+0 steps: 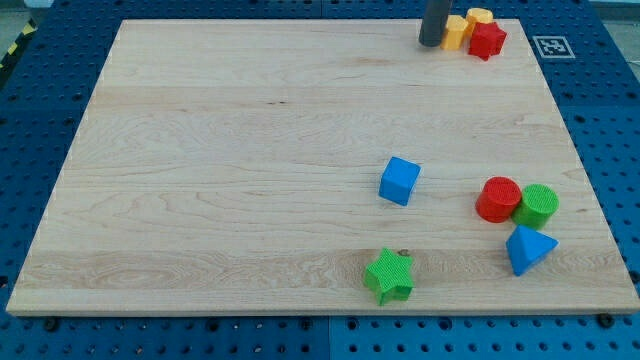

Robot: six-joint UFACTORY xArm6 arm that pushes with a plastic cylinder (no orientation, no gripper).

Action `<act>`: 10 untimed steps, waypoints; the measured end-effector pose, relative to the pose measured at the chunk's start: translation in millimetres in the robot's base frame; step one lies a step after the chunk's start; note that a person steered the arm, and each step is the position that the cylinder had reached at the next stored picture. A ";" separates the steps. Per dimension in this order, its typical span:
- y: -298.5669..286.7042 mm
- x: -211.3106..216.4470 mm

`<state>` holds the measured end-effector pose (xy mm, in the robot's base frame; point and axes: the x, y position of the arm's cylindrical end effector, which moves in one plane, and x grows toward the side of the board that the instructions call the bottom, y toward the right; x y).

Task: Push the red circle into the red star

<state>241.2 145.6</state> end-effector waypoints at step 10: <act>61.5 300.0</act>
<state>541.3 207.1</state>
